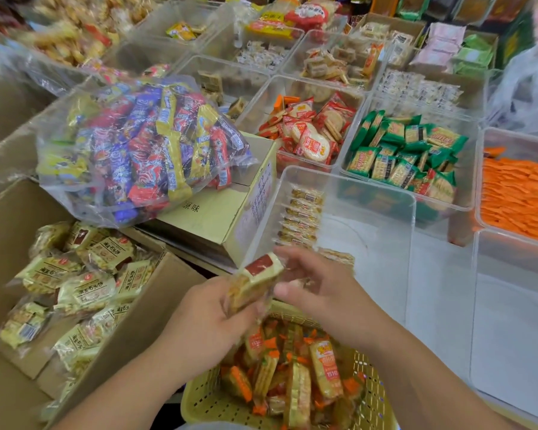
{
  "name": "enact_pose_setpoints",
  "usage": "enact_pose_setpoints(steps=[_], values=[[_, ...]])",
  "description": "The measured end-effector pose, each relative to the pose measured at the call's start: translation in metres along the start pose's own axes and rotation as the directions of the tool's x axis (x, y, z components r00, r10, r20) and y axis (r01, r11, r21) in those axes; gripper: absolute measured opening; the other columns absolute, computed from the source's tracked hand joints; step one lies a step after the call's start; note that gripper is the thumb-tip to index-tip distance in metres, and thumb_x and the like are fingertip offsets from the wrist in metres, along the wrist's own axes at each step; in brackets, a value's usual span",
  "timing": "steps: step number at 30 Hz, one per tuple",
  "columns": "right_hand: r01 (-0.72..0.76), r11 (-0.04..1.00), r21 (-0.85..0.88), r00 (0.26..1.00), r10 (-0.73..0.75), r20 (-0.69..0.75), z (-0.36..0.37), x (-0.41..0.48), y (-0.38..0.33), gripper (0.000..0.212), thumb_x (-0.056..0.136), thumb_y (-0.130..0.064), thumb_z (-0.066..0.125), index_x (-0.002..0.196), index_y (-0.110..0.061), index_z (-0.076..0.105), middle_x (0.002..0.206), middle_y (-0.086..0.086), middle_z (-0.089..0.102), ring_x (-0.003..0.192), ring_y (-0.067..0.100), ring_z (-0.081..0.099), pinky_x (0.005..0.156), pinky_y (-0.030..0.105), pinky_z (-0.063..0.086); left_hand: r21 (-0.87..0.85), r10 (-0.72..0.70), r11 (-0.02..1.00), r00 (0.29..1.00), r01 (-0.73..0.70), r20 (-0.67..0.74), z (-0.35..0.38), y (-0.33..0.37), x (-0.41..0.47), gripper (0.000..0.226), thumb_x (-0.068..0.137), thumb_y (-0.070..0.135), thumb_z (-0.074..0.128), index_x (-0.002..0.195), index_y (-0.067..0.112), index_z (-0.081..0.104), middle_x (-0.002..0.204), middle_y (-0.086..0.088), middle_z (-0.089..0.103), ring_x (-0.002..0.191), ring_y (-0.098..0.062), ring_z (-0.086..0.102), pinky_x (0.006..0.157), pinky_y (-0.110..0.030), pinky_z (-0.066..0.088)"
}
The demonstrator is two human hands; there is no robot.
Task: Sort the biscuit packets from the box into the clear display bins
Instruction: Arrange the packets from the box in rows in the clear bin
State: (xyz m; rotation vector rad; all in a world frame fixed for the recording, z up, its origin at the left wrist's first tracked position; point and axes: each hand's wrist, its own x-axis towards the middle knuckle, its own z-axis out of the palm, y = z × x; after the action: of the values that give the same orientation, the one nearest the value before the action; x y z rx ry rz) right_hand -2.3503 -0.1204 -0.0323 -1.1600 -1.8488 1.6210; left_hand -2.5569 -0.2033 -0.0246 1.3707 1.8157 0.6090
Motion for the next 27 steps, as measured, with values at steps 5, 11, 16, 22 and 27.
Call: enact_pose_setpoints(steps=[5,11,16,22,27], values=[[0.142,0.981,0.136,0.987,-0.129,-0.098,0.003,-0.023,-0.005,0.028,0.077,-0.027,0.080,0.100,-0.027,0.065,0.114,-0.013,0.069,0.098,0.014,0.071,0.077,0.038,0.062,0.171,0.248,0.954,0.969,-0.248,0.021,-0.006,0.012,-0.003,0.048,0.079,0.032,0.087,0.122,0.045,0.073,0.122,0.025,0.065,0.115,0.003,0.060,0.096,-0.022,0.048],[0.293,0.954,-0.055,0.931,-0.298,-0.212,0.002,-0.038,0.004,0.031,0.075,-0.028,0.072,0.091,-0.046,0.053,0.126,-0.018,0.063,0.130,0.009,0.056,0.096,0.031,0.055,-0.006,-0.137,0.990,0.978,0.138,-0.155,-0.003,0.010,-0.001,0.044,0.077,0.016,0.090,0.105,0.047,0.076,0.108,0.023,0.072,0.097,-0.003,0.069,0.084,-0.030,0.060],[0.322,0.896,-0.306,0.854,-0.415,-0.314,0.010,-0.042,0.008,0.028,0.078,-0.031,0.063,0.095,-0.045,0.046,0.131,-0.027,0.055,0.139,0.003,0.043,0.104,0.038,0.048,-0.355,-0.290,0.896,0.957,0.266,-0.016,0.000,0.009,-0.003,0.024,0.102,0.032,0.058,0.099,0.044,0.080,0.103,0.015,0.079,0.101,-0.008,0.072,0.088,-0.037,0.054],[0.462,0.739,-0.490,0.775,-0.606,-0.182,0.021,-0.039,0.018,0.026,0.086,-0.022,0.071,0.112,-0.020,0.071,0.126,-0.007,0.066,0.131,0.011,0.053,0.109,0.033,0.045,-0.586,-0.255,0.737,0.942,0.336,0.218,0.007,0.011,-0.002,0.038,0.086,0.053,0.058,0.108,0.030,0.079,0.103,-0.009,0.079,0.081,-0.020,0.074,0.071,-0.035,0.053],[0.518,0.642,-0.565,0.724,-0.681,-0.110,0.004,-0.034,0.028,0.030,0.090,-0.024,0.074,0.119,-0.025,0.067,0.122,-0.004,0.068,0.120,0.020,0.058,0.097,0.040,0.050,-0.635,-0.304,0.690,0.935,0.349,0.184,0.016,-0.005,0.008,0.031,0.100,0.046,0.056,0.109,0.027,0.078,0.108,-0.010,0.079,0.091,-0.029,0.074,0.082,-0.046,0.056]])
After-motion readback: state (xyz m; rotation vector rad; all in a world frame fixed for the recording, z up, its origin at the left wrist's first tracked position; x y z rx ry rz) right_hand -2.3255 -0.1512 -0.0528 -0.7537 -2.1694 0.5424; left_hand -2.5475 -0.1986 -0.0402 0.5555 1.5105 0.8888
